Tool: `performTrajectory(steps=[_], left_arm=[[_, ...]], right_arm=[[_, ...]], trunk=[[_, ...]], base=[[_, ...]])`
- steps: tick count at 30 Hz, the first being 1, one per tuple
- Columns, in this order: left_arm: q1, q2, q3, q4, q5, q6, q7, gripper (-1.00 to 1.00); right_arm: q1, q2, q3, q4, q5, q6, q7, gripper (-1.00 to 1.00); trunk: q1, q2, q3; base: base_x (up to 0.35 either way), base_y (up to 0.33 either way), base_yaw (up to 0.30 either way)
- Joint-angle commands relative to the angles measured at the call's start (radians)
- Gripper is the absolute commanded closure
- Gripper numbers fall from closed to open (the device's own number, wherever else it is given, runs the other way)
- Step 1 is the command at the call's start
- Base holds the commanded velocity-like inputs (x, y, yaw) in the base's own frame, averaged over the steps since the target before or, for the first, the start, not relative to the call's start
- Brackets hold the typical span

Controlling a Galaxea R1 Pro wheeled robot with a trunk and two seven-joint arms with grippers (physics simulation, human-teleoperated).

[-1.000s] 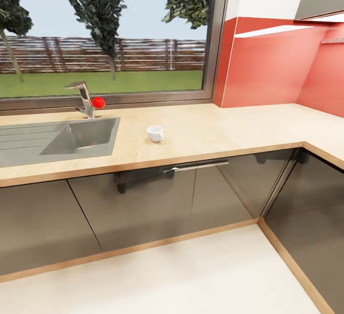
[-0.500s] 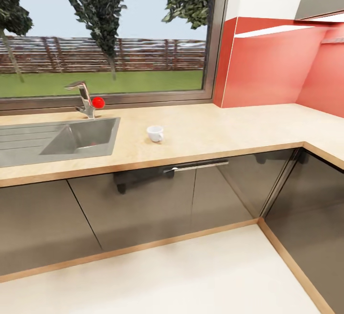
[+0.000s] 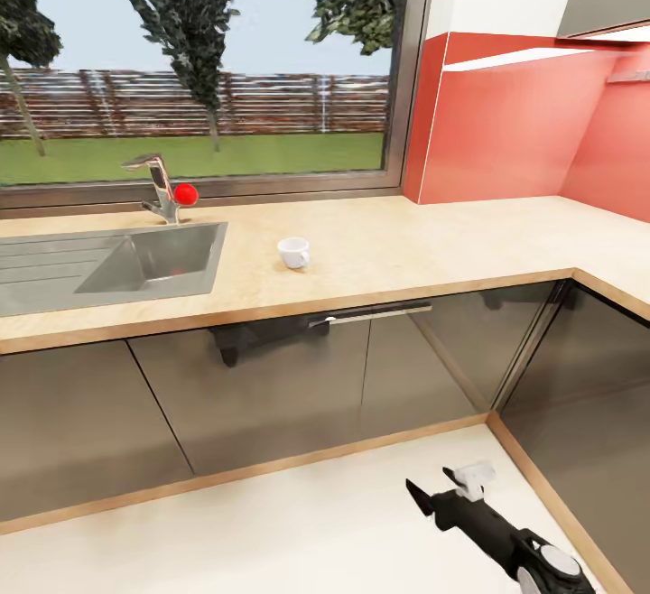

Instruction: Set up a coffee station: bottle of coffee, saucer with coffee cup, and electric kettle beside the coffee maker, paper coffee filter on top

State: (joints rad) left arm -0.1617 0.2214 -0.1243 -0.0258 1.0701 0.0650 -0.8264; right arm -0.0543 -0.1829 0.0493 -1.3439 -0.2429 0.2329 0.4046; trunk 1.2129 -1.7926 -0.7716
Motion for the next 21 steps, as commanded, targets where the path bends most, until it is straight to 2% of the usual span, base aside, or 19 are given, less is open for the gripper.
performTrajectory(steps=[1, 3, 4, 6, 7, 9, 11, 12, 14, 15, 17, 18, 21], left_arm=[[0.018, 0.011, -0.006, 0.0, 0.012, 0.007, -0.003, -1.0], [0.026, 0.016, 0.0, 0.0, 0.012, 0.007, -0.003, -1.0], [0.038, 0.023, 0.05, 0.0, 0.013, 0.006, -0.003, -1.0], [0.041, 0.024, 0.063, 0.0, 0.014, 0.006, -0.003, -1.0], [0.043, 0.025, 0.071, 0.0, 0.014, 0.006, -0.003, -1.0], [0.044, 0.025, 0.076, 0.0, 0.014, 0.006, -0.003, -1.0], [0.046, 0.025, 0.081, 0.0, 0.014, 0.006, -0.003, -1.0], [0.046, 0.025, 0.084, 0.0, 0.014, 0.006, -0.003, -1.0], [0.046, 0.025, 0.084, 0.0, 0.014, 0.005, -0.003, -1.0], [0.046, 0.025, 0.085, 0.0, 0.014, 0.005, -0.003, -1.0], [0.047, 0.025, 0.085, 0.0, 0.014, 0.004, -0.003, -1.0], [0.047, 0.026, 0.086, 0.0, 0.014, 0.005, -0.003, -1.0], [0.047, 0.026, 0.086, 0.0, 0.014, 0.005, -0.003, -1.0]], right_arm=[[-0.028, 0.001, 0.003, -0.039, -0.018, 0.023, 0.041, -1.0], [-0.051, 0.003, 0.004, -0.053, -0.035, 0.038, 0.063, -1.0], [-0.146, 0.005, 0.005, -0.079, -0.144, 0.152, 0.095, -1.0], [-0.183, 0.005, 0.005, -0.092, -0.184, 0.19, 0.099, -1.0], [-0.219, 0.005, 0.004, -0.104, -0.217, 0.222, 0.102, -1.0], [-0.26, 0.005, 0.004, -0.113, -0.242, 0.253, 0.103, -1.0], [-0.35, 0.006, 0.004, -0.122, -0.287, 0.323, 0.105, -1.0], [-0.418, 0.009, 0.004, -0.125, -0.324, 0.377, 0.104, -1.0], [-0.465, 0.012, 0.004, -0.127, -0.347, 0.411, 0.103, -1.0], [-0.513, 0.016, 0.004, -0.127, -0.368, 0.442, 0.101, -1.0], [-0.563, 0.025, 0.004, -0.127, -0.383, 0.473, 0.097, -1.0], [-0.613, 0.039, 0.004, -0.127, -0.392, 0.502, 0.089, -1.0], [-0.682, 0.072, 0.004, -0.127, -0.4, 0.551, 0.063, -1.0]], trunk=[[0.0, 0.0, -0.001], [0.0, 0.0, -0.001], [0.0, 0.0, -0.001], [0.0, 0.0, -0.001], [0.0, 0.0, -0.001], [0.0, 0.0, -0.001], [0.0, 0.0, -0.001], [0.0, 0.0, -0.001], [0.0, 0.0, -0.001], [0.0, 0.0, -0.001], [0.0, 0.0, -0.001], [0.0, 0.0, -0.001], [0.0, 0.0, -0.001]], base=[[0.0, 0.0, 0.0], [0.0, 0.0, 0.0], [0.0, 0.0, 0.0], [0.0, 0.0, 0.0], [0.0, 0.0, 0.0], [0.0, 0.0, 0.0], [0.0, 0.0, 0.0], [0.0, 0.0, 0.0], [0.0, 0.0, 0.0], [0.0, 0.0, 0.0], [0.0, 0.0, 0.0], [0.0, 0.0, 0.0], [0.0, 0.0, 0.0]])
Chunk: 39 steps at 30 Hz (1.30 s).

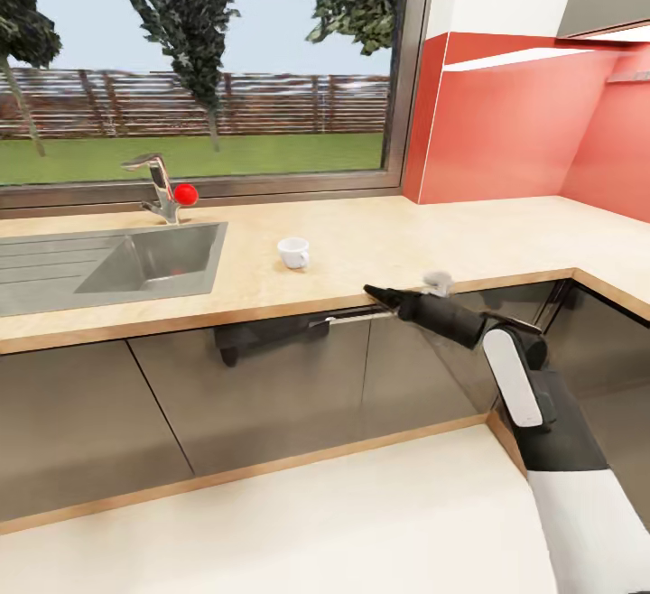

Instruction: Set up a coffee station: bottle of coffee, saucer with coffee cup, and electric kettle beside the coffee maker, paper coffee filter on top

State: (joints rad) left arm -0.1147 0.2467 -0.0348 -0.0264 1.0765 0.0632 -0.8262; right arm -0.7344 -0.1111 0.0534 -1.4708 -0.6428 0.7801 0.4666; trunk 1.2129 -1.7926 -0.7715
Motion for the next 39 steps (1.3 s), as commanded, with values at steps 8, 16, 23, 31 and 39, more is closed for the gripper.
performTrajectory(steps=[8, 16, 23, 31, 39], left_arm=[[0.0, 0.001, -0.004, 0.0, 0.008, 0.007, -0.004, -1.0], [0.0, 0.006, -0.004, 0.0, 0.008, 0.007, -0.004, -1.0], [0.0, 0.011, -0.004, 0.0, 0.008, 0.007, -0.004, -1.0], [0.0, 0.014, -0.004, 0.0, 0.008, 0.007, -0.004, -1.0], [0.0, 0.015, -0.004, 0.0, 0.008, 0.007, -0.004, -1.0]], right_arm=[[-0.175, 0.098, 0.0, 0.003, -0.007, 0.114, -0.136, -1.0], [-0.481, 0.237, 0.0, 0.262, -0.007, 0.19, -0.553, -1.0], [-0.8, 0.284, 0.003, 0.902, -0.008, 0.2, -0.783, -1.0], [-0.836, 0.286, 0.004, 0.976, -0.01, 0.202, -0.863, -1.0], [-0.837, 0.286, 0.005, 0.979, -0.011, 0.202, -0.869, -1.0]], trunk=[[0.0, 0.0, -0.001], [0.0, 0.0, -0.001], [0.0, 0.0, -0.001], [0.0, 0.0, -0.001], [0.0, 0.0, -0.001]], base=[[0.0, 0.0, 0.0], [0.0, 0.0, 0.0], [0.0, 0.0, 0.0], [0.002, 0.001, 0.0], [0.15, 0.099, 0.0]])
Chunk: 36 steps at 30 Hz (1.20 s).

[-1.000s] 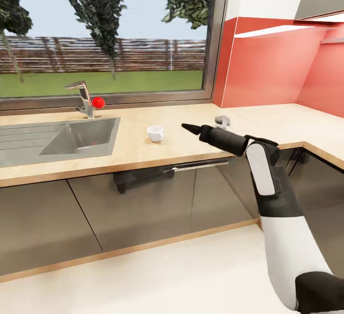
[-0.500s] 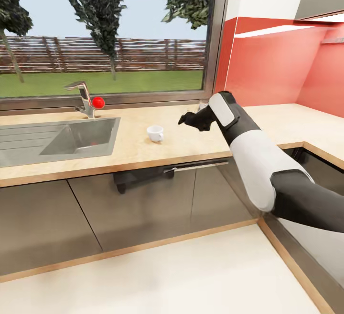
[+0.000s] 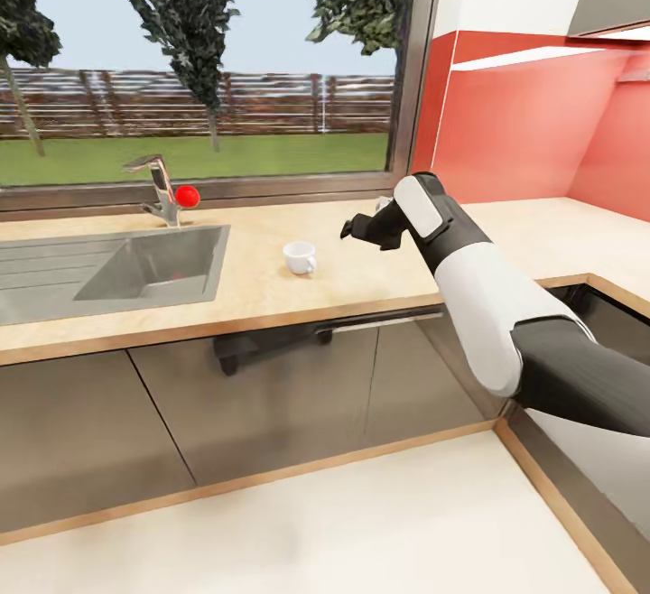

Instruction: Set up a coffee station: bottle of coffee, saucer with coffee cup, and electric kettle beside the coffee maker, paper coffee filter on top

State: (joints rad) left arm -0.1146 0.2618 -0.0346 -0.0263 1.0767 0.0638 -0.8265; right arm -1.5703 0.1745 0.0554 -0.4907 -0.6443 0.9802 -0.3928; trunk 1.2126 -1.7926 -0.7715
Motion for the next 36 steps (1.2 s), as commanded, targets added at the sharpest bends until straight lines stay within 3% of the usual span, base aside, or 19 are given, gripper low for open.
performTrajectory(steps=[1, 14, 36], left_arm=[[0.0, 0.0, -0.004, 0.0, 0.008, 0.007, -0.003, -1.0], [0.0, 0.02, -0.004, 0.0, 0.008, 0.01, -0.005, -1.0], [0.0, 0.022, -0.004, 0.0, 0.008, 0.01, -0.005, -1.0]], right_arm=[[-0.001, 0.0, 0.003, -0.001, -0.009, 0.002, -0.009, -1.0], [-0.002, 0.0, 0.009, -0.002, -0.009, 0.002, -0.01, -1.0], [-0.001, 0.0, 0.019, 0.0, -0.008, 0.002, -0.011, -1.0]], trunk=[[0.0, 0.0, -0.001], [0.0, 0.0, -0.001], [0.0, 0.0, -0.001]], base=[[0.136, 0.099, 0.0], [0.067, 0.1, 0.0], [0.047, 0.065, 0.0]])
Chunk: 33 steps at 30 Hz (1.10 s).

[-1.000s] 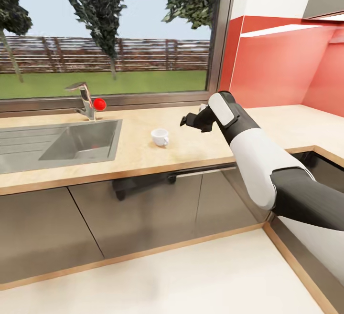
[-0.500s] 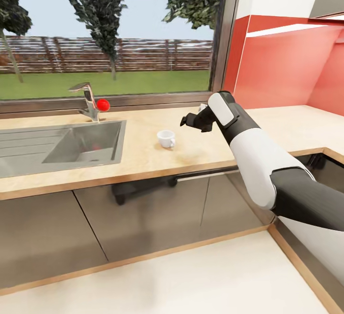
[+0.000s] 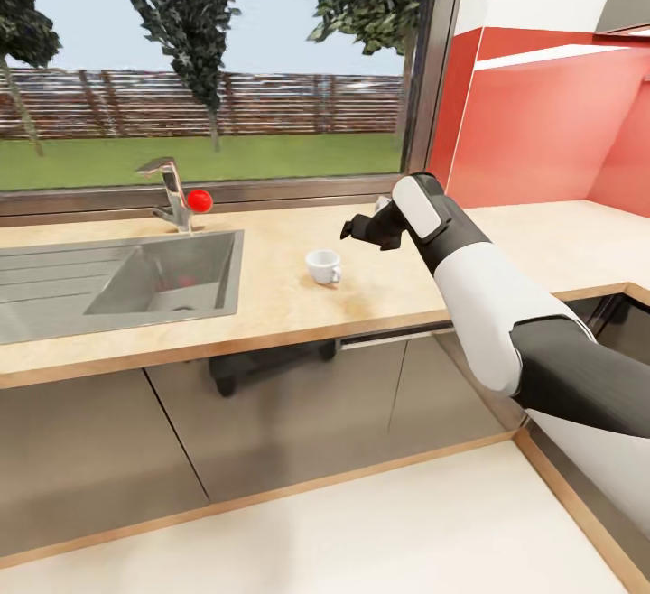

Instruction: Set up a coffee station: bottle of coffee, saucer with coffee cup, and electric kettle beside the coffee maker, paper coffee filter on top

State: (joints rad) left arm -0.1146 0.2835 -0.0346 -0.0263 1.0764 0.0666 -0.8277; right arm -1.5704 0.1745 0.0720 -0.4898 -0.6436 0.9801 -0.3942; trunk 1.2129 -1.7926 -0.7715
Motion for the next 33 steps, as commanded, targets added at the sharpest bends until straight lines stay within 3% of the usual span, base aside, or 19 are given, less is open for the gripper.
performTrajectory(steps=[1, 9, 17, 23, 27, 33], left_arm=[[0.0, 0.0, -0.004, 0.0, 0.008, 0.007, -0.004, -1.0], [0.0, 0.0, -0.004, 0.0, 0.008, 0.007, -0.002, -1.0], [0.0, 0.0, -0.004, 0.0, 0.008, 0.007, -0.003, -1.0], [0.0, 0.0, -0.004, 0.0, 0.008, 0.007, -0.004, -1.0], [0.0, 0.0, -0.004, 0.0, 0.008, 0.007, -0.004, -1.0], [0.0, 0.0, -0.004, 0.0, 0.008, 0.007, -0.004, -1.0]], right_arm=[[-0.001, 0.0, 0.005, 0.0, -0.009, 0.002, -0.009, -1.0], [0.002, 0.0, 0.058, 0.013, -0.01, 0.002, -0.008, -1.0], [0.004, 0.0, 0.068, 0.024, -0.009, 0.002, -0.008, -1.0], [0.006, 0.0, 0.131, 0.026, -0.01, 0.002, -0.008, -1.0], [0.007, 0.0, 0.151, 0.026, -0.01, 0.002, -0.007, -1.0], [0.01, 0.0, 0.153, 0.027, -0.01, 0.002, -0.006, -1.0]], trunk=[[0.0, 0.0, -0.001], [0.0, 0.0, -0.001], [0.0, 0.0, -0.001], [0.0, 0.0, -0.001], [0.0, 0.0, -0.001], [0.0, 0.0, -0.001]], base=[[0.004, 0.013, 0.0], [0.001, 0.09, 0.0], [0.0, 0.015, 0.0], [0.0, 0.001, 0.0], [0.04, 0.013, 0.0], [0.035, 0.012, 0.0]])
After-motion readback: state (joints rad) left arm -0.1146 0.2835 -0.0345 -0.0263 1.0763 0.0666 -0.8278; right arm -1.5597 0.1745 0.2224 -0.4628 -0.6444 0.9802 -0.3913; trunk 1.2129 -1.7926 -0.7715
